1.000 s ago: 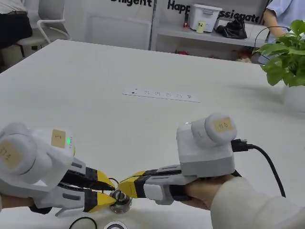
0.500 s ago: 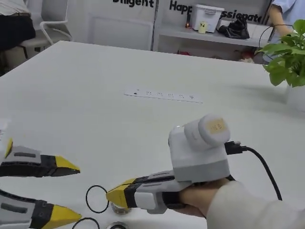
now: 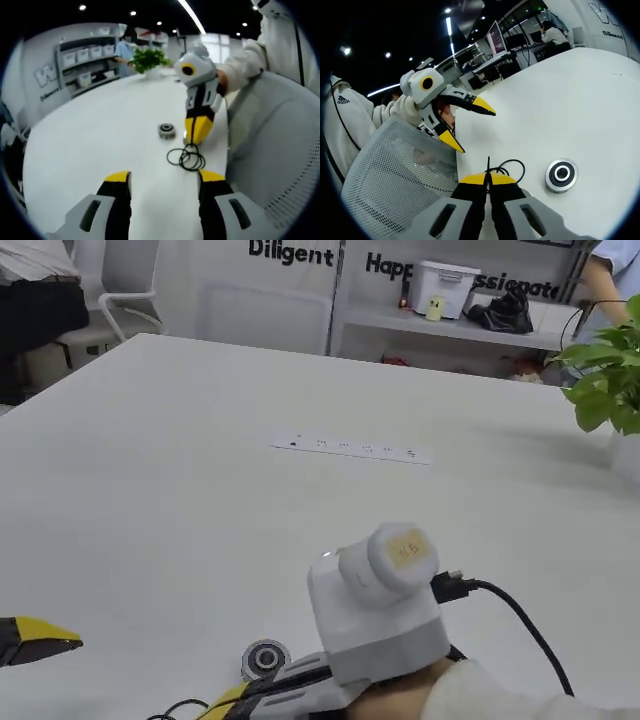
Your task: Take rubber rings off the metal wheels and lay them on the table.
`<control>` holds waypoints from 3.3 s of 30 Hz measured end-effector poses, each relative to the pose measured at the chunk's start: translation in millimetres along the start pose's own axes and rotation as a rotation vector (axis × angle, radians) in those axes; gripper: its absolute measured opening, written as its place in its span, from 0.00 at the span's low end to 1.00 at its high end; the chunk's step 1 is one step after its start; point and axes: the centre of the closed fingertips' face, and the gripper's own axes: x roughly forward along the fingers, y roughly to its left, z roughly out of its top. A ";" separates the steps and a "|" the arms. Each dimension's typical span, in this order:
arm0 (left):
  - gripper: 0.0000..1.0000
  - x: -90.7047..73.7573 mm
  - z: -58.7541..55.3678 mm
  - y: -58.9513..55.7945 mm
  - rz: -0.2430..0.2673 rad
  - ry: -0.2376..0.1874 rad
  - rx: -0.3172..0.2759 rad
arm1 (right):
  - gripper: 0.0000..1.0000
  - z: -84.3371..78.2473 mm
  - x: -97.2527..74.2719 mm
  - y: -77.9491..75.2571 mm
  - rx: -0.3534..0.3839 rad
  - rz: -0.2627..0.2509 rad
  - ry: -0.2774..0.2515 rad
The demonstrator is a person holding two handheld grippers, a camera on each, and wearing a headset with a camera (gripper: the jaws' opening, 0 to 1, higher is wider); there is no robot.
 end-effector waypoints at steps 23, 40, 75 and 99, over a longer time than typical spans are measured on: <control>0.65 -8.5 9.4 2.7 0.041 -0.061 -0.071 | 0.21 11.2 -25.4 -26.4 -0.149 -0.124 -0.022; 0.87 -14.5 20.2 0.8 0.042 -0.073 -0.088 | 0.54 14.4 -86.4 -36.4 -0.146 -0.211 -0.094; 0.96 -34.2 13.5 3.2 0.091 -0.073 -0.126 | 0.91 -32.6 -176.1 -23.0 -0.193 -0.365 -0.176; 0.97 -33.4 -16.9 0.4 0.126 -0.048 -0.210 | 0.97 -89.5 -177.2 -33.1 -0.033 -0.438 -0.191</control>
